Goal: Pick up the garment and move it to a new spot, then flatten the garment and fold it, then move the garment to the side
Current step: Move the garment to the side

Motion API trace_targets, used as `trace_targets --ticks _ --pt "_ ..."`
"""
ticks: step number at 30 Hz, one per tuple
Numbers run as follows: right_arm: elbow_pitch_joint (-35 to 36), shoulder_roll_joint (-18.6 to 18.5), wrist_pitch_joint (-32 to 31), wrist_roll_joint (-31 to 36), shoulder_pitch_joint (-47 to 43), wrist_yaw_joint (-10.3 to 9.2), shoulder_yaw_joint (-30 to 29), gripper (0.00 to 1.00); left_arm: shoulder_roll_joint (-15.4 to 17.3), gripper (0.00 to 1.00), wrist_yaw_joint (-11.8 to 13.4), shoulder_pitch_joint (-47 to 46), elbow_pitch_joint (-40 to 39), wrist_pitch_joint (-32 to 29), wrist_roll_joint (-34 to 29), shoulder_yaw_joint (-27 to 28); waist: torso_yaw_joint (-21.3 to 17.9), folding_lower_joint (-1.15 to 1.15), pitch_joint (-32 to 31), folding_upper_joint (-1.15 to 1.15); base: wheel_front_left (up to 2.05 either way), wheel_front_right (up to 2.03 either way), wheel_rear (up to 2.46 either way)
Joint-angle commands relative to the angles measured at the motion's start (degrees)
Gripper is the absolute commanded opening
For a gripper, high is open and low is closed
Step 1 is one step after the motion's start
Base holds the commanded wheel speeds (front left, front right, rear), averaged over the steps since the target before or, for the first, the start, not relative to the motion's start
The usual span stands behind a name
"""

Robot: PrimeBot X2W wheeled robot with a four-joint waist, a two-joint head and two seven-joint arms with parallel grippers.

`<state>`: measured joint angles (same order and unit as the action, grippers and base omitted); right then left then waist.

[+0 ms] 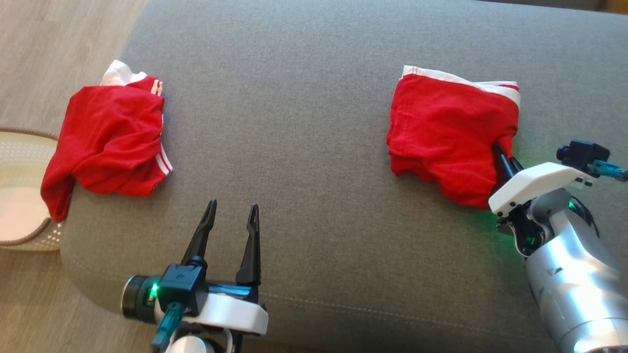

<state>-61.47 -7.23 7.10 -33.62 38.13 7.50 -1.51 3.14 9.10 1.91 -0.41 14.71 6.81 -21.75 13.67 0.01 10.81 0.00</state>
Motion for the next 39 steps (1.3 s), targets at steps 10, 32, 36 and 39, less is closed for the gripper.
trace_targets --ticks 10,32,36,39 --pt "1.96 -6.13 2.06 -0.24 2.49 -0.01 8.35 0.0 -0.26 1.0 -0.47 -1.34 -2.15 0.29 0.18 2.7 -6.36 -0.01 -0.31 0.0 0.0 0.0 0.0" --pt "9.47 -23.23 2.27 2.02 13.47 -0.01 19.85 0.0 -0.26 1.0 -3.97 -8.51 -3.64 0.29 -2.66 3.56 -17.12 -0.01 11.15 0.0 0.0 0.0 0.0" --pt "9.43 -25.27 3.59 2.71 15.12 -0.01 19.72 0.0 -0.26 1.0 -4.3 -9.06 -3.52 0.29 -3.2 3.95 -17.47 -0.01 12.28 0.0 0.0 0.0 0.0" --pt "8.88 -26.7 4.56 4.23 16.2 -0.01 19.41 0.0 -0.26 1.0 -4.54 -9.32 -3.38 0.29 -3.39 4.12 -17.69 -0.01 12.79 0.0 0.0 0.0 0.0"
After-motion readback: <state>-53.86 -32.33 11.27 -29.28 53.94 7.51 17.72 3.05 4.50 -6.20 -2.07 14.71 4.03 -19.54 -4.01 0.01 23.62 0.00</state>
